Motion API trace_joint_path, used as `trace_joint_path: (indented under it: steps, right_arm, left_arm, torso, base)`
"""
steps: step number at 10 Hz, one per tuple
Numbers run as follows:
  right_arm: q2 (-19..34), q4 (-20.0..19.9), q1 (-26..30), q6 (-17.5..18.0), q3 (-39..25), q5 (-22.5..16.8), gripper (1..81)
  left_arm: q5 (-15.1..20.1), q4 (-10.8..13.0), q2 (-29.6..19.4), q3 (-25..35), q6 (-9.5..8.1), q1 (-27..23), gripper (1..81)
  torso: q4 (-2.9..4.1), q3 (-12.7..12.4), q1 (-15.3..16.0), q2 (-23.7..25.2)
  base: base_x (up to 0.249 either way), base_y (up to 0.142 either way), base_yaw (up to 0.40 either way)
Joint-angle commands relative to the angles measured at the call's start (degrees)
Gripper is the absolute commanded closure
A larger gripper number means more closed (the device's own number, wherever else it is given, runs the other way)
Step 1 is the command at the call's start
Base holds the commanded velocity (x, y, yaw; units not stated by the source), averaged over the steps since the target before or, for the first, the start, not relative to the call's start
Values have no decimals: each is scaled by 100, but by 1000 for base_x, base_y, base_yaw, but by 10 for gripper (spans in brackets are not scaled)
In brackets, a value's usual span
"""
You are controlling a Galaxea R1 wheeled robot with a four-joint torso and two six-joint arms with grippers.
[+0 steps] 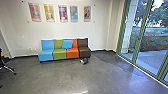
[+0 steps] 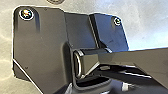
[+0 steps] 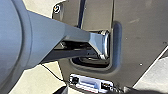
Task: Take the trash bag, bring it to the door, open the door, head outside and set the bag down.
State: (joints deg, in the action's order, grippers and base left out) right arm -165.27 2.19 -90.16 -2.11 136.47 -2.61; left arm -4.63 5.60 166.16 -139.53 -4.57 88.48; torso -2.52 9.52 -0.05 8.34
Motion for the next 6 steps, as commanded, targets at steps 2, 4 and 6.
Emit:
trace_joint_path:
  steps: [2,4,6]
  right_arm:
    - [26,62,231,-26,-69,-328,10]
    - [26,53,222,-26,-69,-328,10]
    - [18,62,213,-26,-69,-328,10]
  left_arm:
    - [270,47,-12,75,18,-265,10]
    - [270,47,-12,75,18,-265,10]
    - [270,29,-12,75,18,-265,10]
  torso:
    - [0,0,5,0]
    - [0,2,5,0]
    - [0,0,5,0]
  base:
    - [207,-72,0]
    - [207,-86,0]
    - [207,-81,0]
